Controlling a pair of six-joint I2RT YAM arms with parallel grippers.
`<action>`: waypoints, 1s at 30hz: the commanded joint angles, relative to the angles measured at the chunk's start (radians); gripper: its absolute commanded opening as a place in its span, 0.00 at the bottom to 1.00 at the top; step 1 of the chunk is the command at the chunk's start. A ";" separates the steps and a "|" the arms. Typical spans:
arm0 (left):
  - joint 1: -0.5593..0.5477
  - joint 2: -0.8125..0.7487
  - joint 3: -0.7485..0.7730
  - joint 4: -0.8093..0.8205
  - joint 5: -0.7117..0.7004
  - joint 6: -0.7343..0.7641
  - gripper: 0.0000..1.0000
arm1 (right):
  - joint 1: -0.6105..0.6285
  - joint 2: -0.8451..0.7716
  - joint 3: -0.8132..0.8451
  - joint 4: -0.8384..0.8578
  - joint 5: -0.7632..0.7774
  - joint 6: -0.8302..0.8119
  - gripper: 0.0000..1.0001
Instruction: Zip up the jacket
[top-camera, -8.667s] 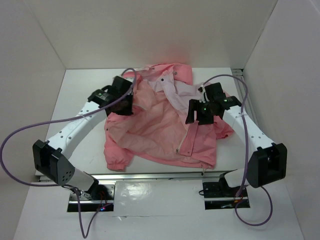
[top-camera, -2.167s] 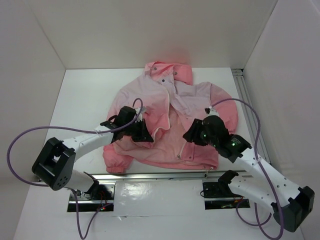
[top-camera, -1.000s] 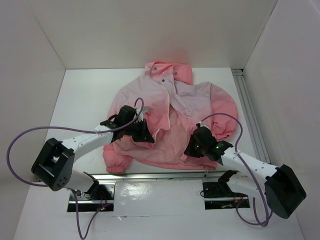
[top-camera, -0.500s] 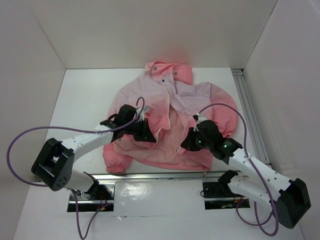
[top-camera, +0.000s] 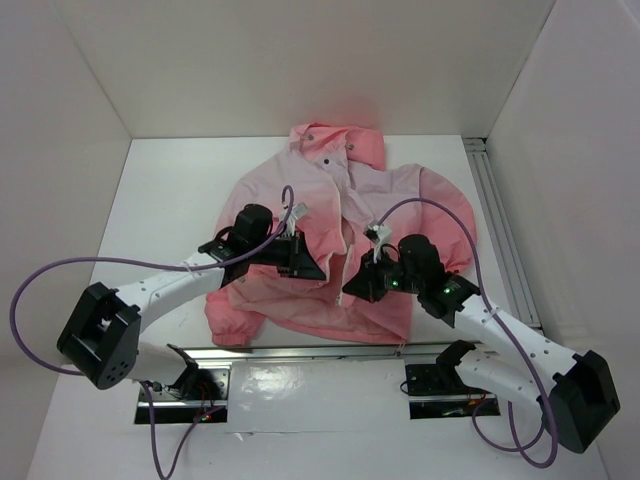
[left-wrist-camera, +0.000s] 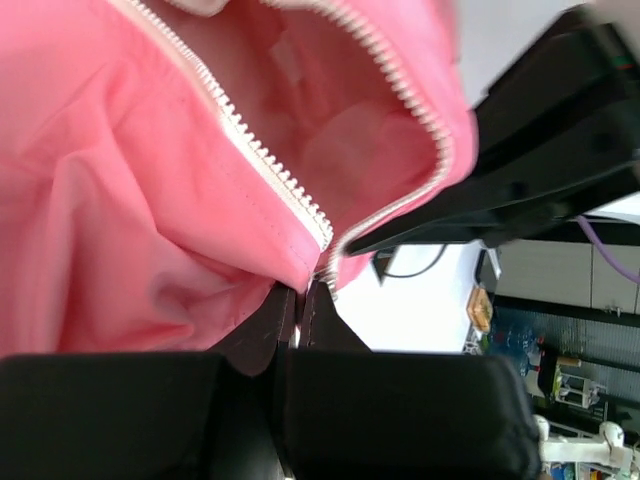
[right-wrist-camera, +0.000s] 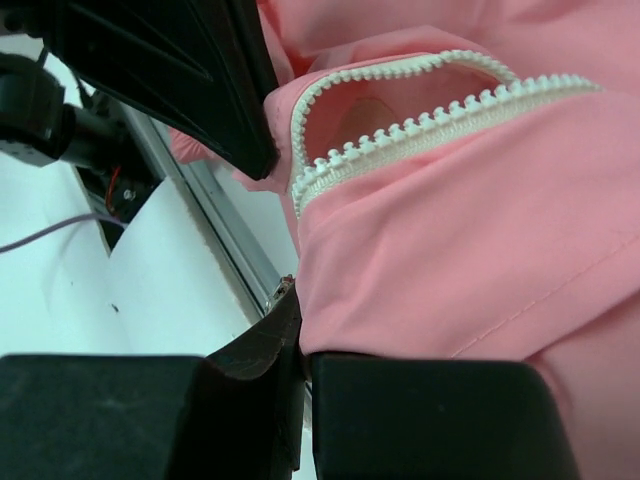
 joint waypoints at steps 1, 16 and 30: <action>-0.013 -0.054 -0.001 0.110 0.051 -0.025 0.00 | -0.004 0.002 -0.011 0.112 -0.093 -0.074 0.00; -0.022 -0.065 -0.024 0.135 0.086 0.018 0.00 | -0.004 -0.014 0.000 0.156 -0.113 -0.074 0.00; -0.013 -0.074 -0.064 0.211 0.242 0.087 0.00 | -0.025 0.010 0.049 0.190 -0.201 -0.101 0.00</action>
